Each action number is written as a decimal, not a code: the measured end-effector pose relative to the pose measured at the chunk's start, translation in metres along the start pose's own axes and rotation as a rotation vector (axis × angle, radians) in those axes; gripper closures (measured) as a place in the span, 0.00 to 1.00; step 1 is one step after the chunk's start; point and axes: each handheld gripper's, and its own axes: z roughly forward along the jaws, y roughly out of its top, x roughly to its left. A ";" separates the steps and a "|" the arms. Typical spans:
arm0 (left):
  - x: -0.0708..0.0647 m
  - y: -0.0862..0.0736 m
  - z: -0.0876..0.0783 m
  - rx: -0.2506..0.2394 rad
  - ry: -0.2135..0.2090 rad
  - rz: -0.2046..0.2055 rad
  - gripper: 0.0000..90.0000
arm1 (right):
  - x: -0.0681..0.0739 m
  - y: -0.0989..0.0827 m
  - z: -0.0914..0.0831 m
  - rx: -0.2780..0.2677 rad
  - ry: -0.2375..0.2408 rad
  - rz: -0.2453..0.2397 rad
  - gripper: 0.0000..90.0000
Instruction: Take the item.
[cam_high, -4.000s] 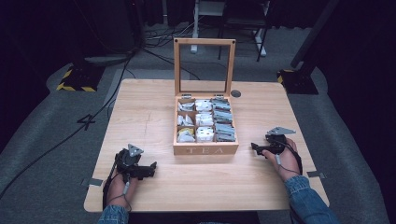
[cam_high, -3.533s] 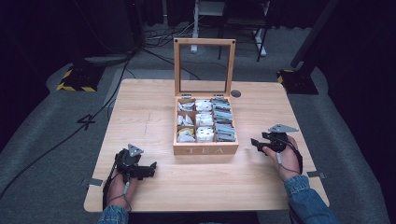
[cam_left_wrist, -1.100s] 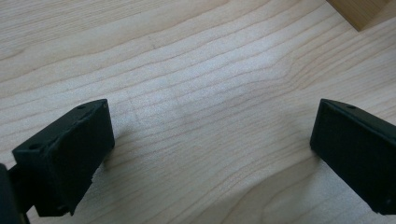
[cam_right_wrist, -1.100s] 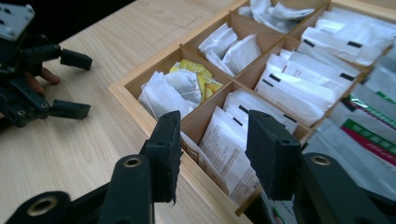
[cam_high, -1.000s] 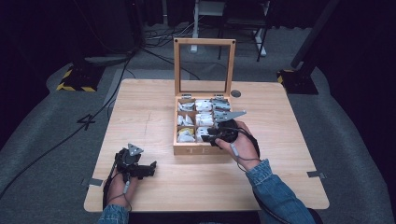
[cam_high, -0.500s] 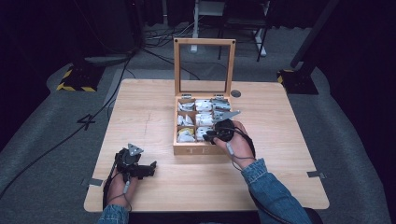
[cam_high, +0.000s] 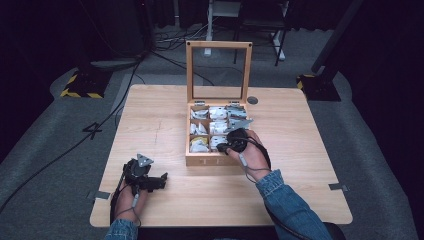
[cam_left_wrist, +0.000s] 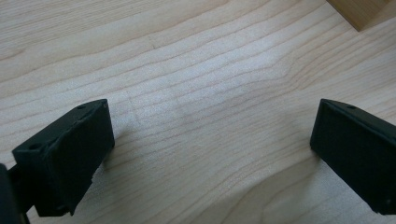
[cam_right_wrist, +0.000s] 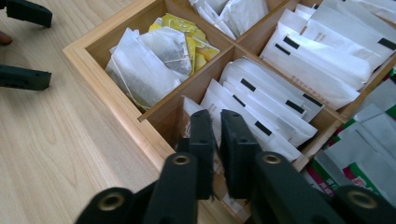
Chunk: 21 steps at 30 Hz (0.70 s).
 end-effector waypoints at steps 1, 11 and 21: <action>0.000 0.000 0.000 0.000 0.000 0.000 0.00 | 0.000 0.000 0.000 0.000 0.000 0.000 1.00; 0.000 0.000 0.000 0.000 0.000 0.000 0.00 | 0.003 0.003 -0.010 -0.057 -0.008 -0.022 1.00; 0.000 0.000 0.000 0.001 0.000 0.001 0.00 | 0.006 0.012 -0.035 -0.175 -0.033 -0.047 1.00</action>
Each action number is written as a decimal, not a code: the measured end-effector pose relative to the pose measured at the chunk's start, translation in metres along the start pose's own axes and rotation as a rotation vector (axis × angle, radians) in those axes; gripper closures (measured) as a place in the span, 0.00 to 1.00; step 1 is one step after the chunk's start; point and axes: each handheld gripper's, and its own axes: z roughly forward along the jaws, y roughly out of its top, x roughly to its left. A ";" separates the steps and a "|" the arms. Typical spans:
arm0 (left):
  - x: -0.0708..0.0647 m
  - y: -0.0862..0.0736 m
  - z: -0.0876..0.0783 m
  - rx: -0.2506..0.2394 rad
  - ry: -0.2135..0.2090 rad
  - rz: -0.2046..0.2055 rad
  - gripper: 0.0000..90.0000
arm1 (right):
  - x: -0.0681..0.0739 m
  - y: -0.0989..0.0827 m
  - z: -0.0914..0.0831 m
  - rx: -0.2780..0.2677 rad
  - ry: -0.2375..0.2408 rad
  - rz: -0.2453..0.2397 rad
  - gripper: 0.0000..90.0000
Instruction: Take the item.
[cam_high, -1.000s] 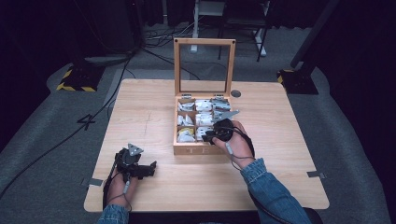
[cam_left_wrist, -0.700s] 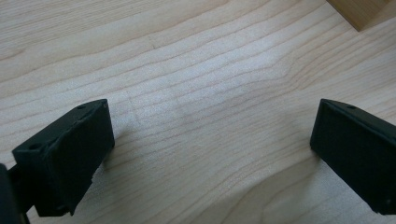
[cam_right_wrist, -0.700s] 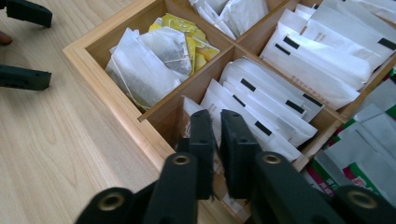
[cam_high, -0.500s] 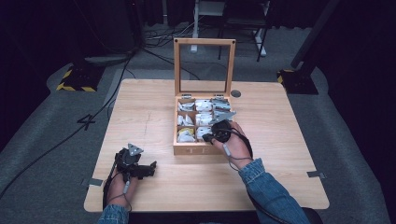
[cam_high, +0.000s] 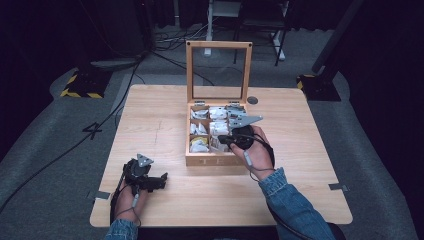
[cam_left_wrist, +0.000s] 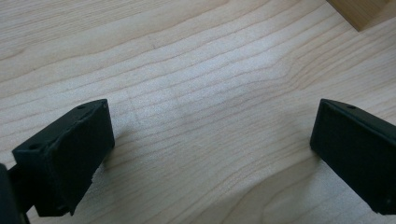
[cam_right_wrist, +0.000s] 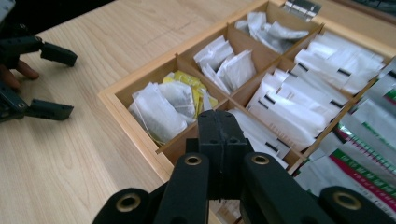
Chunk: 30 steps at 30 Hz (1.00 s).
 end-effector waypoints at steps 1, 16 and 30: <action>0.000 0.000 0.000 0.000 0.000 0.000 0.00 | 0.000 0.001 -0.002 -0.011 -0.002 0.001 1.00; 0.000 0.000 0.000 0.000 0.000 0.000 0.00 | -0.003 0.003 -0.036 -0.125 -0.003 0.023 1.00; 0.000 0.000 0.000 -0.001 0.000 -0.001 0.00 | -0.008 -0.005 -0.077 -0.214 -0.016 0.049 1.00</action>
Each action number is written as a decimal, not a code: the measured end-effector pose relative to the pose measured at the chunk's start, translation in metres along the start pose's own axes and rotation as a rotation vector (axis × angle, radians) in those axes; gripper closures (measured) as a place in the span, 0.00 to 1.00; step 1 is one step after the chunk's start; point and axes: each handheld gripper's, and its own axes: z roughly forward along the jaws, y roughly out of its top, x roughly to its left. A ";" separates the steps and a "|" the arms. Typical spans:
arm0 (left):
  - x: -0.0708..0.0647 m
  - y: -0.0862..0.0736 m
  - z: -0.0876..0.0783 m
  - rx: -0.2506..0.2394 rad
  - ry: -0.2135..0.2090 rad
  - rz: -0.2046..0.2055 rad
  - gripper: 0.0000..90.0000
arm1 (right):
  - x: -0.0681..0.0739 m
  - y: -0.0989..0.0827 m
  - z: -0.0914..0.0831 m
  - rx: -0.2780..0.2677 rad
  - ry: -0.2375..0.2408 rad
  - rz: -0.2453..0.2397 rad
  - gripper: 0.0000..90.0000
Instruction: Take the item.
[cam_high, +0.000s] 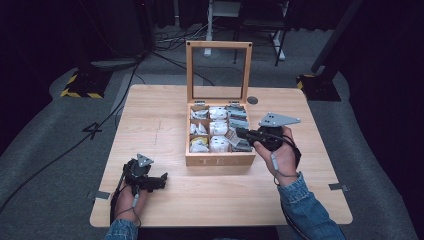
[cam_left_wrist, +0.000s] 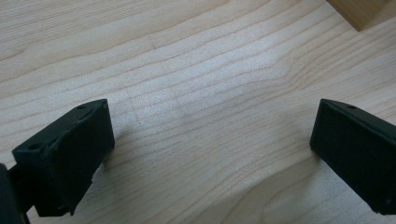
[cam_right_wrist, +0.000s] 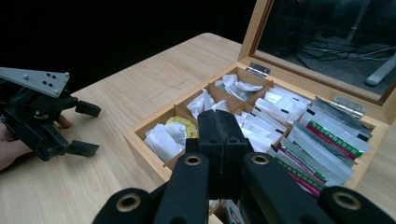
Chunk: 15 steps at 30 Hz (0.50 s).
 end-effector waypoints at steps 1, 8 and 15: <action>0.000 0.000 0.000 0.000 0.000 0.000 0.00 | 0.000 0.000 -0.003 -0.005 -0.003 0.004 1.00; 0.000 0.000 0.000 0.000 0.000 0.000 0.00 | -0.009 -0.002 -0.022 -0.022 -0.030 0.015 1.00; 0.000 0.000 0.000 0.000 0.000 0.001 0.00 | -0.029 -0.010 -0.047 -0.043 -0.078 0.065 1.00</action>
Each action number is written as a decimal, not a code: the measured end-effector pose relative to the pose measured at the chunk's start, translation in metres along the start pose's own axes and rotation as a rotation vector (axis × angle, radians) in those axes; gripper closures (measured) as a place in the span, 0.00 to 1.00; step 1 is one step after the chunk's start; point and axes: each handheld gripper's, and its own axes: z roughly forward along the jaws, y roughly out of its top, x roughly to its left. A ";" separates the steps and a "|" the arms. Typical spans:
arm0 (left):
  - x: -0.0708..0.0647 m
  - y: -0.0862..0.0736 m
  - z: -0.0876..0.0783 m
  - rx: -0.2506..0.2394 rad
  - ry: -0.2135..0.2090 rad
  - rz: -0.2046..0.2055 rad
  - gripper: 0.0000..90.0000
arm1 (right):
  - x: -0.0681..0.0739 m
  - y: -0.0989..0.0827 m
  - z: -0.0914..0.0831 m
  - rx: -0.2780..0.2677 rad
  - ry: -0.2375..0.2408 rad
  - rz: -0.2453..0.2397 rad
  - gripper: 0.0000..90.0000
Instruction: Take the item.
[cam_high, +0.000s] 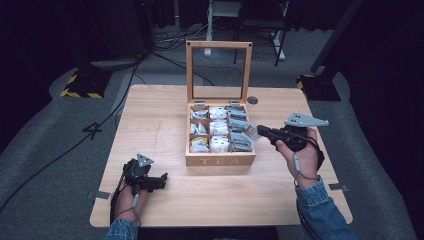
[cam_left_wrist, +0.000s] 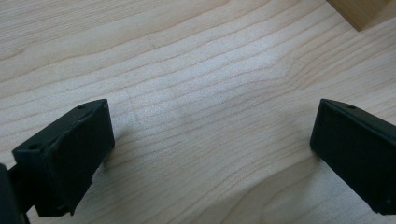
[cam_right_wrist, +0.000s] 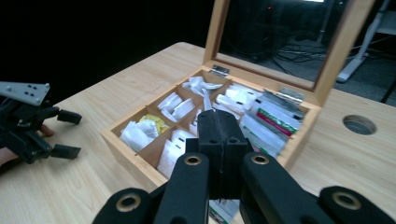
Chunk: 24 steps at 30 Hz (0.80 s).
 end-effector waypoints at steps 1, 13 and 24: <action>0.000 0.000 0.000 0.000 0.000 0.000 0.00 | 0.000 0.000 0.000 0.000 0.000 0.000 1.00; 0.000 0.000 0.000 0.000 0.000 -0.001 0.00 | -0.035 -0.016 -0.018 0.013 -0.089 0.074 1.00; 0.000 0.000 0.000 0.000 0.000 -0.001 0.00 | -0.067 -0.041 -0.017 0.071 -0.165 0.139 1.00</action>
